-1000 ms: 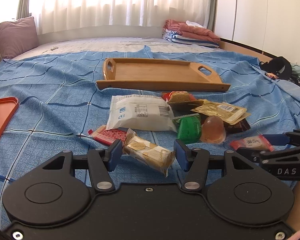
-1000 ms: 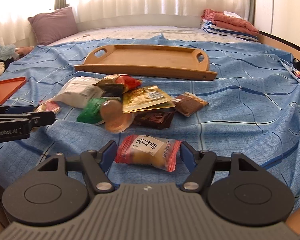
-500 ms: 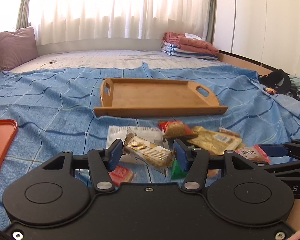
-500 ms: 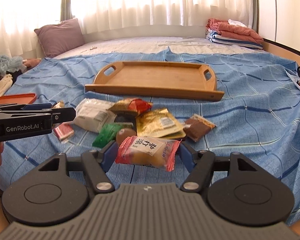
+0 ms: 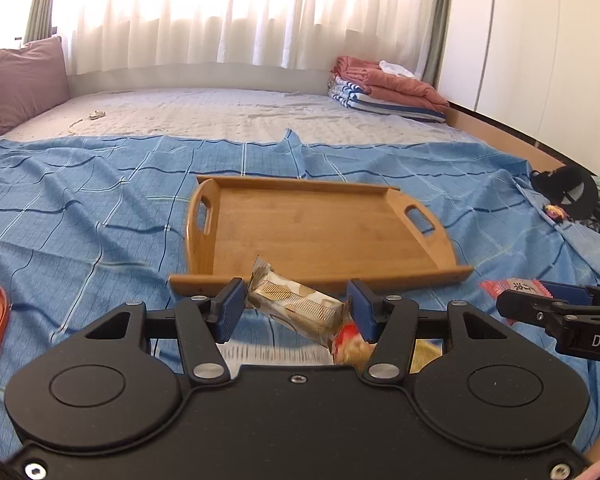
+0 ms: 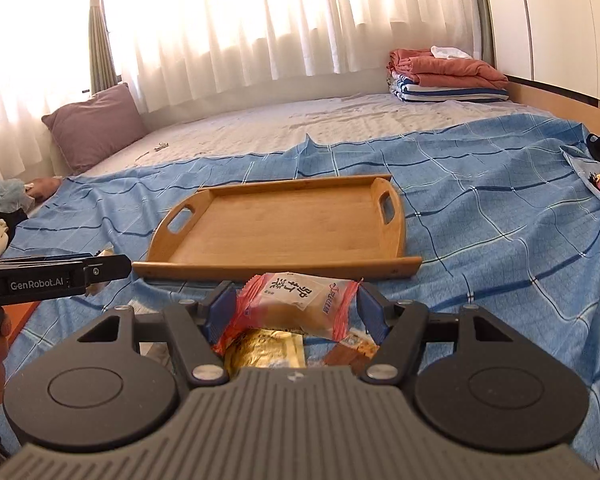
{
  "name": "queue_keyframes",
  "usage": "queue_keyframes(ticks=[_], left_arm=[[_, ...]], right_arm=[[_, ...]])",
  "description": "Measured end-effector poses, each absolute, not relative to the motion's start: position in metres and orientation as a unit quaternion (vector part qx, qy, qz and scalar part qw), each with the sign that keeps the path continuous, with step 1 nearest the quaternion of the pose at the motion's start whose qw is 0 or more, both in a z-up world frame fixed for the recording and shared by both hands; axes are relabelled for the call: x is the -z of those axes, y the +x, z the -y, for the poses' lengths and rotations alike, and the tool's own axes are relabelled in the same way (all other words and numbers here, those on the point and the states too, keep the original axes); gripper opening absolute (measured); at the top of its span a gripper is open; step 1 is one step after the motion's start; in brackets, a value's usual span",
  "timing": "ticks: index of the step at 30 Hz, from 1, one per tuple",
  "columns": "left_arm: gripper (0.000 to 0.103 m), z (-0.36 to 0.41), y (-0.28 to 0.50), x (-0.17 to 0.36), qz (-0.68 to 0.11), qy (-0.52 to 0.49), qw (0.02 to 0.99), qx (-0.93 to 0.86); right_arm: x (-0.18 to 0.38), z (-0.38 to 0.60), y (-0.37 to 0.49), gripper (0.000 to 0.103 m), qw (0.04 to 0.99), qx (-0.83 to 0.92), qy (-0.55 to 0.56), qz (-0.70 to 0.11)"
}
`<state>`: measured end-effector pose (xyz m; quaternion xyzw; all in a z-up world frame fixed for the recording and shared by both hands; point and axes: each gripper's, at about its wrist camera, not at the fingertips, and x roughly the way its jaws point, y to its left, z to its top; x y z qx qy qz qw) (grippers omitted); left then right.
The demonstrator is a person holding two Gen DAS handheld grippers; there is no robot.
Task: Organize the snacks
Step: 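Carry both snacks over the wooden tray and open both grippers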
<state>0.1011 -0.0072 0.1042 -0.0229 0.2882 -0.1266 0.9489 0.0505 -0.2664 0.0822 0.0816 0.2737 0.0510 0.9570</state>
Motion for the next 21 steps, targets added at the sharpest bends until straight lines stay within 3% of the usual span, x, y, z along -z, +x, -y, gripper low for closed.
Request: queue_keyframes(ticks=[10,21], left_arm=[[0.054,0.031,0.207,-0.107,-0.353,-0.052,0.927,0.116],[0.054,0.057,0.300,-0.056,-0.419,-0.051,0.904,0.062]], right_arm=[[-0.080,0.293,0.146,0.068,0.946,-0.046,0.094,-0.306],[-0.041,0.293,0.227,0.069,0.929,-0.044,0.074,-0.361]])
